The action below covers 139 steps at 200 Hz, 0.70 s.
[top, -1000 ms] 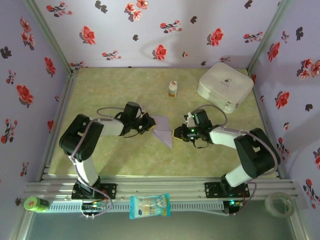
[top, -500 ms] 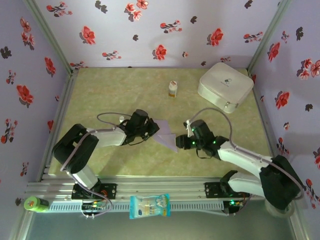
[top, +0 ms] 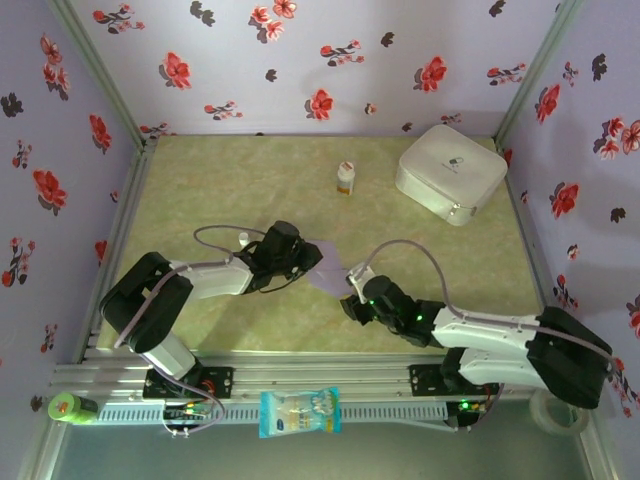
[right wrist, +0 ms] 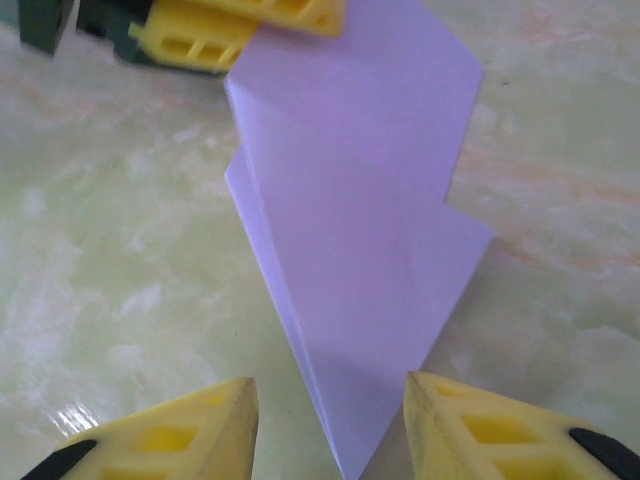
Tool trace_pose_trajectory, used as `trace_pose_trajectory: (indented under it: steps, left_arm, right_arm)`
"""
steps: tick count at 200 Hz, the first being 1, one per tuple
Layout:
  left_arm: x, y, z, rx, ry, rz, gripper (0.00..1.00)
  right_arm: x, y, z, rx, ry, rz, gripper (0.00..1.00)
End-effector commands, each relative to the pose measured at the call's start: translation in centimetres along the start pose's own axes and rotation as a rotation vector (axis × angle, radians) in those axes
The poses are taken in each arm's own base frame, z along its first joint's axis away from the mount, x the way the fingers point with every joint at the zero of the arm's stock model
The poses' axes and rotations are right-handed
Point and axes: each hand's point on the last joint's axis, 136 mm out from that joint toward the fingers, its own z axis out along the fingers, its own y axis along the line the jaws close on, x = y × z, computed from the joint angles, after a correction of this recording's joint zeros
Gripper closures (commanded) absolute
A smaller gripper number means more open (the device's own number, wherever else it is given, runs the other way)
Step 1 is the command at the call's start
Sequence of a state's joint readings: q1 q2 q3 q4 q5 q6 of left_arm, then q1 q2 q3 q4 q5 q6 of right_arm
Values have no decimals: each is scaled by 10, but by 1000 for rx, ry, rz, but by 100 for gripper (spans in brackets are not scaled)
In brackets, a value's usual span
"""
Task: Fold a paper plane with a square sheet of paper (pick it up from the middle)
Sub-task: Fourth fold the wing at the center of the table.
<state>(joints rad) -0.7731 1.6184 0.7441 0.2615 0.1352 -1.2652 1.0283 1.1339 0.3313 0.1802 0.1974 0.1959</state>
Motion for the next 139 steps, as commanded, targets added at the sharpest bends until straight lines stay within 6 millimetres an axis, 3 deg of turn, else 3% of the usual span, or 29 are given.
trace_pose_trajectory:
  steps: [1,77,139]
  left_arm:
    - [-4,-13,1,41,3,33,81]
    - [-3,-18,-3,70,22,32,86]
    - [-5,-18,-2,74,19,24,86]
  right_arm:
    - [-11,-2,7,77,-39,-118,57]
    - [-8,-1,31,143,-25,-203,56]
    - [-5,1,41,140,-15,-183,66]
